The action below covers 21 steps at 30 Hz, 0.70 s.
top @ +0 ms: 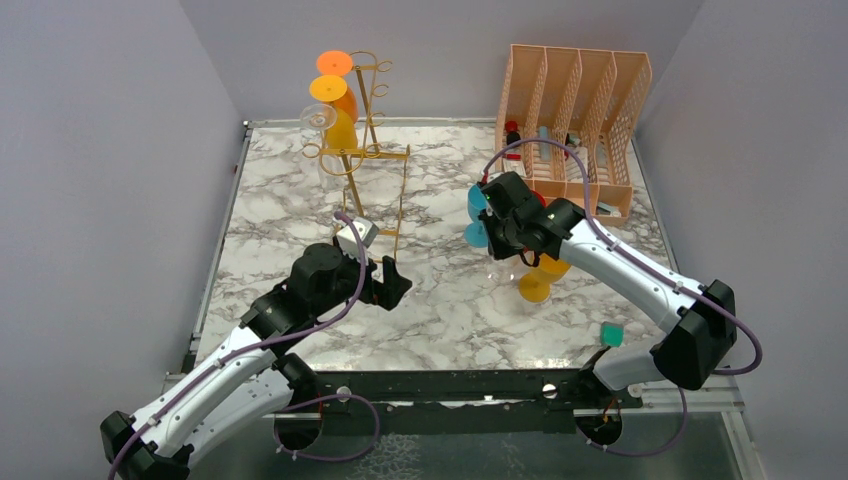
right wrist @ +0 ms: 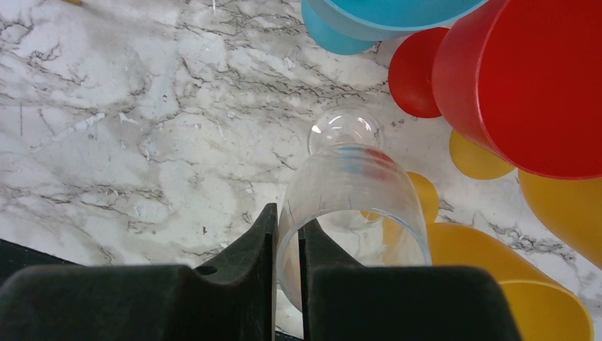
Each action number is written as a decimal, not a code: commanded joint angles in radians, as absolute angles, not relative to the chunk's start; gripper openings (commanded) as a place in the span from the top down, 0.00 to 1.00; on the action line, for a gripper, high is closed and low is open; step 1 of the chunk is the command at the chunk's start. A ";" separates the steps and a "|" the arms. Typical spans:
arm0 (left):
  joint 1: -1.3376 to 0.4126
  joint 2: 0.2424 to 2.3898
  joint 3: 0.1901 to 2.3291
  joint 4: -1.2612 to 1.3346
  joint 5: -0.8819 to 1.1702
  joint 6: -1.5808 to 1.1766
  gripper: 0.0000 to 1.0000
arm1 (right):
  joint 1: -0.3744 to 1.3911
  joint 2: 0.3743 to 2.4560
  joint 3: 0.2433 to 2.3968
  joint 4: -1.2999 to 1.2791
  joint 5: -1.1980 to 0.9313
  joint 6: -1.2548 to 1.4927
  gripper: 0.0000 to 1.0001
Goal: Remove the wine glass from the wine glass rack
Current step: Place the wine glass at the center of the board.
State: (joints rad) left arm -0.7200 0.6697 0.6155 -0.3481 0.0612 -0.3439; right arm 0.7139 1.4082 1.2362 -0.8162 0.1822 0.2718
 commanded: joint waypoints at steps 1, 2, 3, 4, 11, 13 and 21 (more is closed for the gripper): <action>-0.716 0.680 0.670 -0.370 0.036 -0.342 0.01 | 0.715 1.372 1.234 -0.844 0.198 0.285 0.85; -0.718 0.683 0.672 -0.373 0.035 -0.342 0.01 | 0.715 1.371 1.236 -0.846 0.200 0.286 0.85; -0.717 0.686 0.674 -0.375 0.033 -0.341 0.01 | 0.715 1.370 1.234 -0.848 0.198 0.288 0.84; -0.717 0.688 0.676 -0.377 0.030 -0.341 0.01 | 0.714 1.368 1.235 -0.847 0.197 0.288 0.83; -0.716 0.700 0.690 -0.406 0.003 -0.346 0.01 | 0.715 1.364 1.249 -0.851 0.180 0.284 0.78; -0.717 0.706 0.693 -0.420 -0.009 -0.347 0.01 | 0.714 1.368 1.253 -0.849 0.182 0.281 0.77; -0.716 0.726 0.688 -0.434 -0.034 -0.368 0.01 | 0.715 1.372 1.288 -0.868 0.176 0.265 0.68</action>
